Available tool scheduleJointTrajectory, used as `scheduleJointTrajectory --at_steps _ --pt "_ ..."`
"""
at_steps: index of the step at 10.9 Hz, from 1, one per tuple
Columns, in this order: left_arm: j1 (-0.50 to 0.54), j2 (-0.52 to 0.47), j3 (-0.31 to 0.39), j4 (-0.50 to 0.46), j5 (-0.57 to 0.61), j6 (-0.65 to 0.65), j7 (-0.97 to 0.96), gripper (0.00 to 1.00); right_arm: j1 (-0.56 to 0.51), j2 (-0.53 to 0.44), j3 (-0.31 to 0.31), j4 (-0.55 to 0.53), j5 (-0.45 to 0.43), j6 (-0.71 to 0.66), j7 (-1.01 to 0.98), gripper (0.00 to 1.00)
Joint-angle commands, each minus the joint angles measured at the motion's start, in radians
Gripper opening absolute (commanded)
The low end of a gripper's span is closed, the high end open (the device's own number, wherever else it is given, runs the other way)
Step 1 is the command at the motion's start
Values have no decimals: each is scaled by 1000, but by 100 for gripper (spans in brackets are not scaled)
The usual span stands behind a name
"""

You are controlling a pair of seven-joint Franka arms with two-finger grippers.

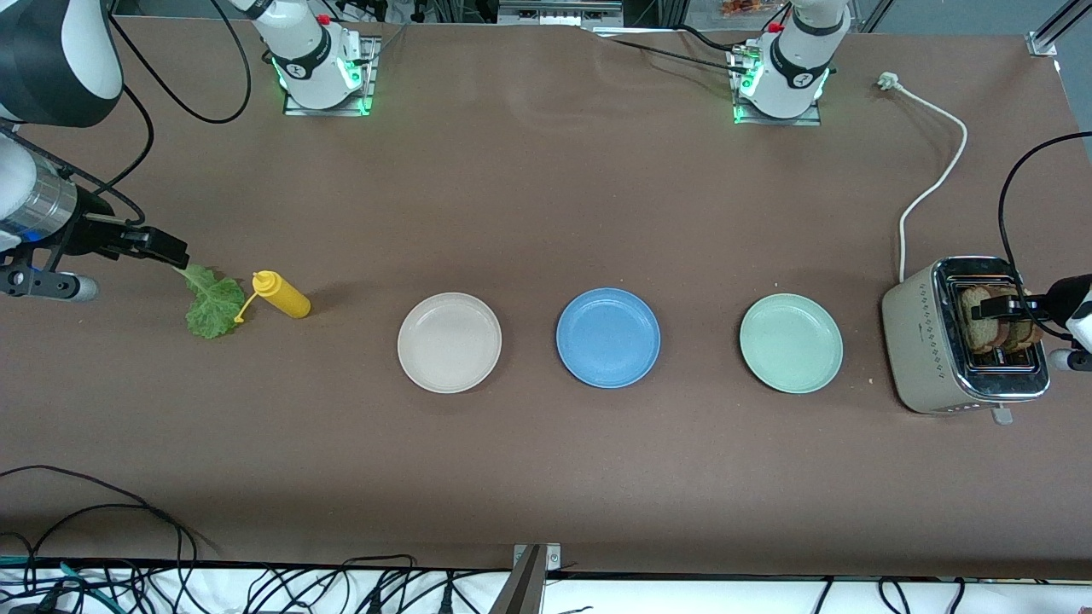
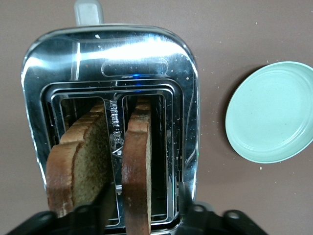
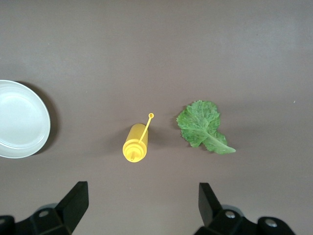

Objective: Make sandwich in blue plate with both arms
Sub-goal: 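Lower the left gripper into the toaster and grasp a bread slice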

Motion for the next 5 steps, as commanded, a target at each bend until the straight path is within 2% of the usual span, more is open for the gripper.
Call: scheduleJointTrajectory --at_steps 1,3,5 --pt "13 2 -13 -6 11 -4 4 23 -7 -5 9 -1 -11 -6 -6 100" --pt "13 0 -14 -5 11 -12 -1 0 -7 -5 9 -1 -11 -5 -5 100" --pt "12 -4 -14 0 11 -22 2 0 -7 -5 9 -1 -11 -5 -6 100"
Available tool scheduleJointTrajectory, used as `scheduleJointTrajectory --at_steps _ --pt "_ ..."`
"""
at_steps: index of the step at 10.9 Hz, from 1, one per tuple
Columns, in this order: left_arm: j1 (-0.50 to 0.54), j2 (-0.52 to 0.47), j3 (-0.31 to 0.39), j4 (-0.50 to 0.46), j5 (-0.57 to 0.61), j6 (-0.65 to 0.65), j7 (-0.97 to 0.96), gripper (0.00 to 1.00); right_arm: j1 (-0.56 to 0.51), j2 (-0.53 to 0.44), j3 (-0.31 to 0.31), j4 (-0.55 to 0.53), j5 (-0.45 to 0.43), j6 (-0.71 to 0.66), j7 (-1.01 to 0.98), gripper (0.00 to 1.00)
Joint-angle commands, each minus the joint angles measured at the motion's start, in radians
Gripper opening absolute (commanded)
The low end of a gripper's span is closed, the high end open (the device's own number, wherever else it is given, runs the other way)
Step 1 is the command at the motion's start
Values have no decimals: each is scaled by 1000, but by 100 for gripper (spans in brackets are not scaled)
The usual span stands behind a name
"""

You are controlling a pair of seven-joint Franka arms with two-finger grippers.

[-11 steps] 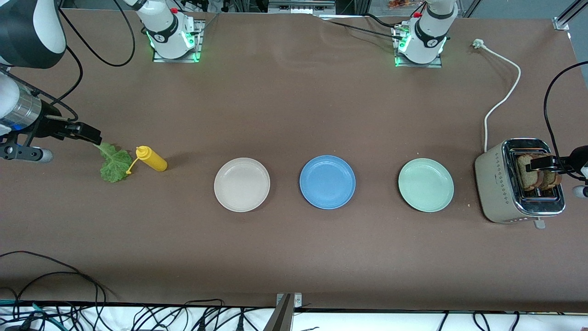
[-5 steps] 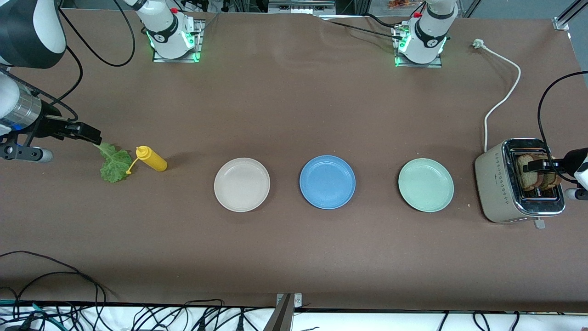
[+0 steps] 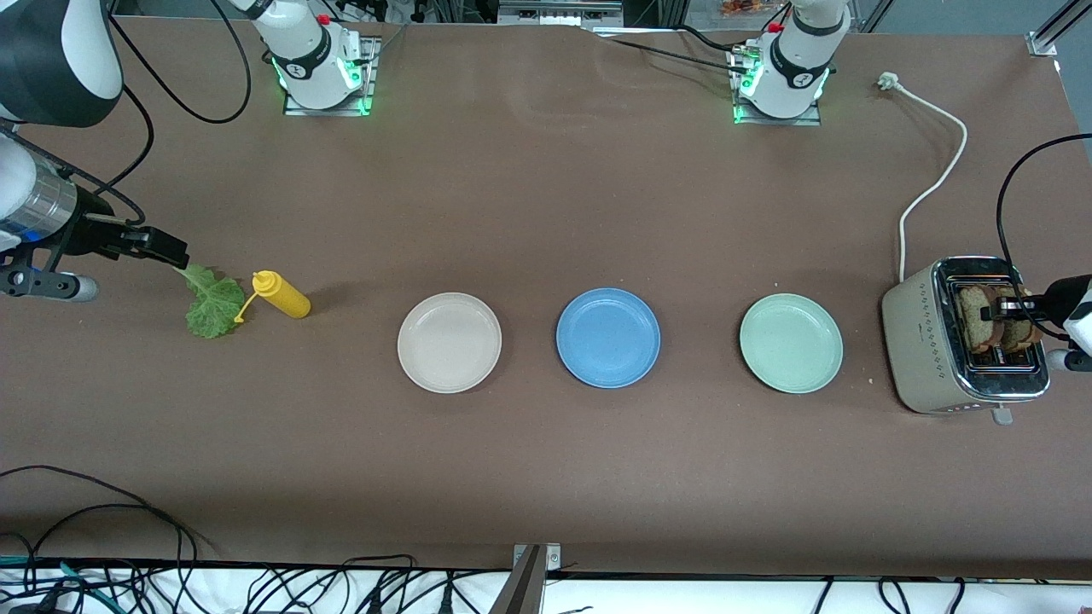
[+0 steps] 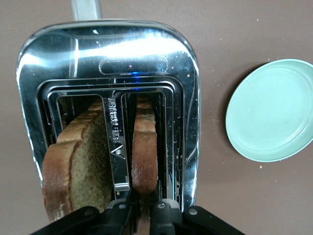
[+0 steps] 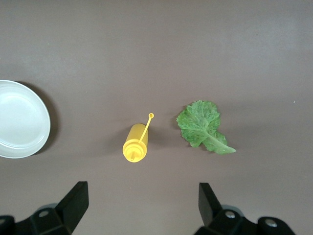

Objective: Make sandwich in blue plate with both arms
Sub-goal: 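Lower the left gripper into the toaster and grasp a bread slice, then lift the bread slice out of the toaster with the left gripper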

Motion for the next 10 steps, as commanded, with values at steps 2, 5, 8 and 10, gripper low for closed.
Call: scheduleJointTrajectory --at_steps 2,5,8,10 --pt "12 -25 -17 13 13 -20 9 0 -7 -5 9 -1 -11 -5 -6 100" --pt "8 -89 -26 17 17 -45 10 0 -7 -5 9 -1 -11 -5 -6 100" --pt "-12 -117 -41 66 22 -118 9 0 -7 -4 9 -1 -11 -5 -6 100" --pt "-60 -133 -41 123 22 -175 9 0 -7 -4 9 -1 -11 -5 -6 100"
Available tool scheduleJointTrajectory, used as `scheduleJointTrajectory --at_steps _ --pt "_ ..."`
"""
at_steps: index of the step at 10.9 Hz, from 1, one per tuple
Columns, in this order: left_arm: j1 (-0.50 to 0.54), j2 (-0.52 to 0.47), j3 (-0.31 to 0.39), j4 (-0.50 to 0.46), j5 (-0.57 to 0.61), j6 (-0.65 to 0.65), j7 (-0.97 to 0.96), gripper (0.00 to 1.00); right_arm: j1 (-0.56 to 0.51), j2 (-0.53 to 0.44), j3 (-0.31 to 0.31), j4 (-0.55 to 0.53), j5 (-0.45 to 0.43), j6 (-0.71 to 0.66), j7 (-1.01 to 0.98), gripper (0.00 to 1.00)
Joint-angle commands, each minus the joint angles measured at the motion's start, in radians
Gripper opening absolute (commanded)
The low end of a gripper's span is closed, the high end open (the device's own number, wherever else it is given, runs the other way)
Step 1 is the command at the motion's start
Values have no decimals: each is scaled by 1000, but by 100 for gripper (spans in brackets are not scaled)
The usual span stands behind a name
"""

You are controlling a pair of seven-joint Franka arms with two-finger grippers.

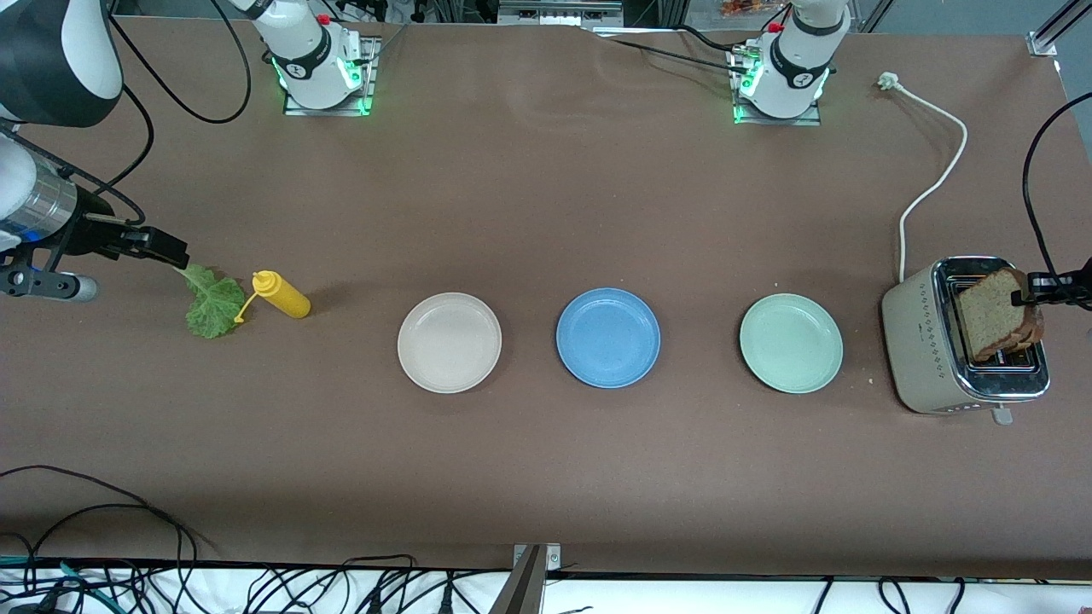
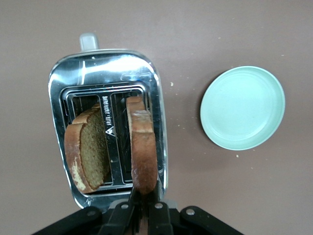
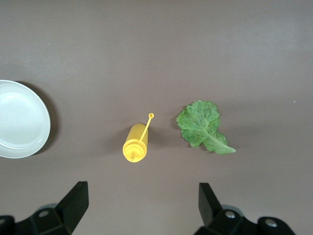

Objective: Make sandwich in blue plate with both arms
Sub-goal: 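Lift the bread slice out of the toaster with the left gripper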

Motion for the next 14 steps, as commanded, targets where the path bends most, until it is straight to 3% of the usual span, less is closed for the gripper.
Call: scheduleJointTrajectory --at_steps 1,3,8,10,14 --pt "-66 -27 -2 76 15 -93 8 0 -7 -4 9 -1 -11 -5 -6 100" --pt "-127 -39 -2 84 6 -135 2 0 -7 -4 9 -1 -11 -5 -5 100" --pt "-265 25 -26 70 -166 -145 -24 0 -7 -4 9 -1 -11 -5 -6 100" --pt "-340 77 -26 70 -280 -142 -26 0 -7 -4 9 -1 -11 -5 -5 100" --pt "-362 247 -26 73 -559 -105 -26 0 -7 -4 9 -1 -11 -3 -6 100"
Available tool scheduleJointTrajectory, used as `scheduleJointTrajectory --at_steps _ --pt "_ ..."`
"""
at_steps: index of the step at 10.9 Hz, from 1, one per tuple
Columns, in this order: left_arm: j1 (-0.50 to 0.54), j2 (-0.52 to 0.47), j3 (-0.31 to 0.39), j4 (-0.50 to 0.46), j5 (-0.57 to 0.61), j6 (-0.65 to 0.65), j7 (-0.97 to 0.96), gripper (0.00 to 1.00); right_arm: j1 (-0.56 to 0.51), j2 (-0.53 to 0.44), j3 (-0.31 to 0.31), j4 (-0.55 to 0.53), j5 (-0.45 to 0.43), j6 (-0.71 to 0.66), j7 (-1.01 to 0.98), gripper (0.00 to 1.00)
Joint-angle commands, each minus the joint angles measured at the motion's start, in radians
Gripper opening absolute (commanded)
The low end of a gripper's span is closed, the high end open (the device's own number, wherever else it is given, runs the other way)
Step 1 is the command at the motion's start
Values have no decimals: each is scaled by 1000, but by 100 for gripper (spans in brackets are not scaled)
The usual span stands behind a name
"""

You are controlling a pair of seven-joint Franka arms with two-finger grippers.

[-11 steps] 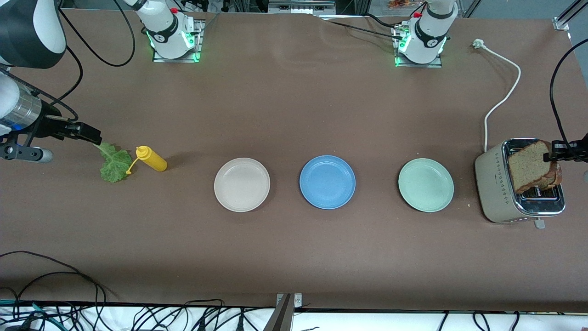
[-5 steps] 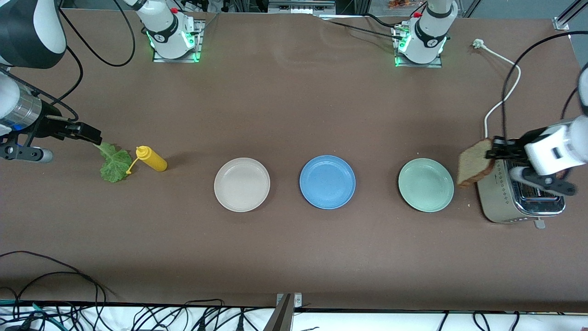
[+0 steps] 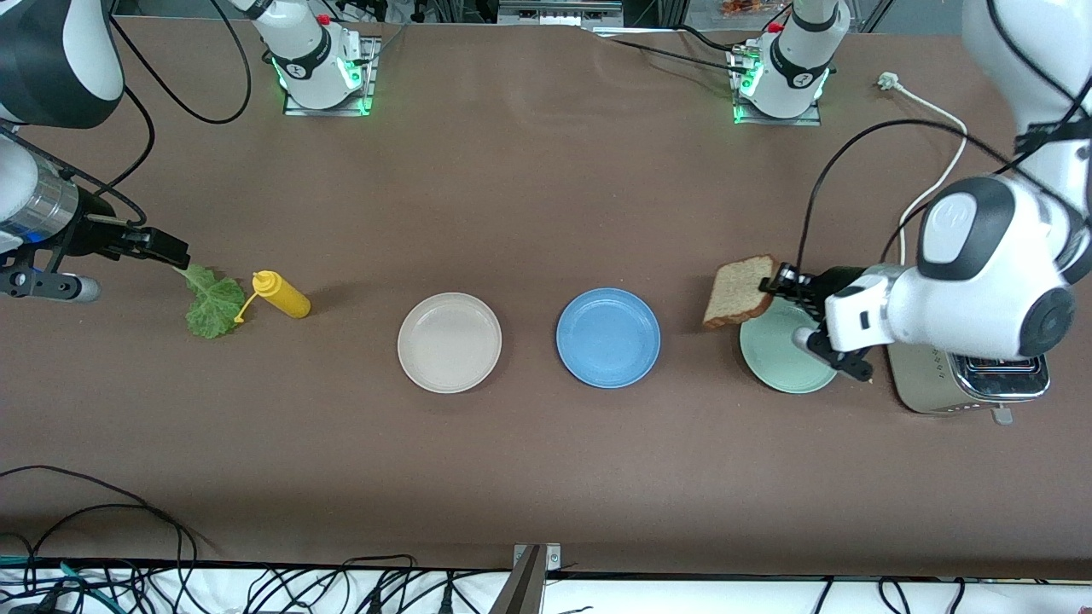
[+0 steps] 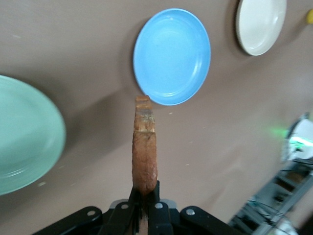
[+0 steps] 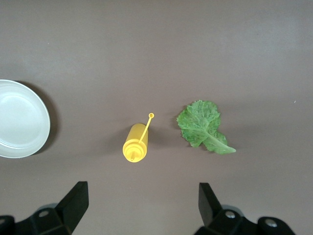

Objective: Make sandwich in blue plate with both arms
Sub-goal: 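Lift the bread slice out of the toaster with the left gripper, then carry the bread to the blue plate and release it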

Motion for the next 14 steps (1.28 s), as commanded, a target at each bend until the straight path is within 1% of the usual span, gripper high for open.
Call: scheduleJointTrajectory --at_steps 1,2,3,6,8,9,12,14 --pt "-4 115 8 16 -214 57 5 0 -7 -6 8 -1 -11 -5 -6 100" --pt "-33 147 8 16 -284 65 5 0 -7 -6 8 -1 -11 -4 -6 100" --pt "-59 173 8 13 -326 94 7 0 -7 -6 8 -1 -11 -5 -5 100" --pt "-143 277 8 10 -385 175 5 0 -7 -6 8 -1 -11 -5 -6 100" --pt "-165 316 8 -4 -443 241 16 0 -7 -6 8 -1 -11 -4 -6 100" --pt "-173 319 8 -1 -457 264 19 0 -7 -6 8 -1 -11 -5 -6 100" --pt "-171 331 8 10 -486 275 28 0 -7 -6 8 -1 -11 -4 -6 100" --pt "-167 363 8 12 -498 278 91 0 -7 -6 8 -1 -11 -4 -6 100"
